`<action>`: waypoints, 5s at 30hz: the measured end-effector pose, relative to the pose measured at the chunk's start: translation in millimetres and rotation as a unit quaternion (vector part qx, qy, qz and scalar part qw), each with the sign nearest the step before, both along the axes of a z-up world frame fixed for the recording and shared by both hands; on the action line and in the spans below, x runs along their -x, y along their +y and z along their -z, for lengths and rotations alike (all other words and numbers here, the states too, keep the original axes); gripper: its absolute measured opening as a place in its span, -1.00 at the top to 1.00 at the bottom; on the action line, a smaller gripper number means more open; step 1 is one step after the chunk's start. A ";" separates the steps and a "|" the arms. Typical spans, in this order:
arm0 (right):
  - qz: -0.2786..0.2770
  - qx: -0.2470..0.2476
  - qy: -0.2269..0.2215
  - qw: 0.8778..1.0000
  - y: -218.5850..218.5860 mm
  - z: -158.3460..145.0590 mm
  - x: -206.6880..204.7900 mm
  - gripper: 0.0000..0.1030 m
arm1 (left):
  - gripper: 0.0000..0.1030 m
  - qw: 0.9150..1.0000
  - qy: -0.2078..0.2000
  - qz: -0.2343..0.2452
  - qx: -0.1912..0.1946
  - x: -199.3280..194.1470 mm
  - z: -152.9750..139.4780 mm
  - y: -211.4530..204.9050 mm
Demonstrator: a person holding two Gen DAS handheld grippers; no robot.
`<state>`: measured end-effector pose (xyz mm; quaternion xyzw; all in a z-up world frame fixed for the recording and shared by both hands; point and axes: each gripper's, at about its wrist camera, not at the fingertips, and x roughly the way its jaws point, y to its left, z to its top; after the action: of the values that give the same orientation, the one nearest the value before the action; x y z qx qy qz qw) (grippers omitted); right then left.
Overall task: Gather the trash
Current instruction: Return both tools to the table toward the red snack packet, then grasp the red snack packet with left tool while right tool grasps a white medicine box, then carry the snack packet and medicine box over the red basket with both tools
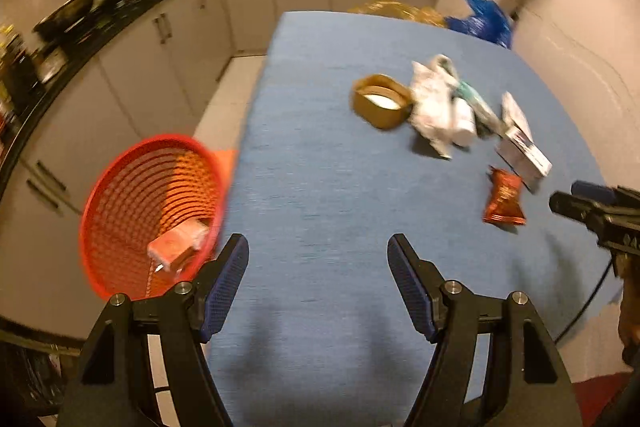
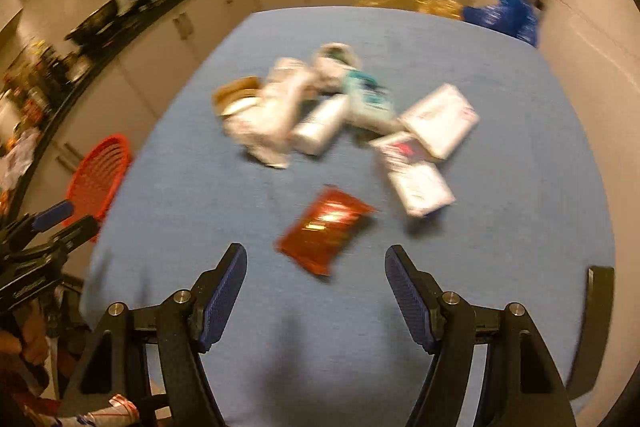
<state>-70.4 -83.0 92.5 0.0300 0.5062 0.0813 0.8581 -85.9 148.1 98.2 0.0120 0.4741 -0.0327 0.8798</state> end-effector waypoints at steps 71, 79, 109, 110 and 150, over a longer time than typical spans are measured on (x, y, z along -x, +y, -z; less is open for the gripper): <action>-0.145 -0.018 0.021 0.989 41.6 6.0 -6.3 0.24 | 0.32 1.000 0.012 0.007 0.013 -17.1 22.3 -59.6; -0.161 -0.017 0.016 0.987 69.9 2.7 1.2 0.24 | 0.32 1.000 0.006 -0.006 0.012 -5.0 16.0 -34.7; -0.152 -0.011 -0.002 0.988 96.4 -16.6 -9.0 0.24 | 0.32 0.999 -0.032 -0.002 0.015 -12.4 -8.8 -4.0; -0.153 -0.010 -0.003 0.988 98.2 -17.4 -9.7 0.24 | 0.32 0.999 -0.033 -0.003 0.016 -12.5 -9.5 -2.4; -0.235 -0.044 0.004 0.971 287.5 -29.8 -53.1 0.24 | 0.32 0.993 -0.040 -0.113 0.007 -6.8 -8.4 186.6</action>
<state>-17.3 204.6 122.4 -0.0516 0.4983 0.3025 0.8109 -79.1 334.7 106.6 -0.0463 0.4366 0.0642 0.8962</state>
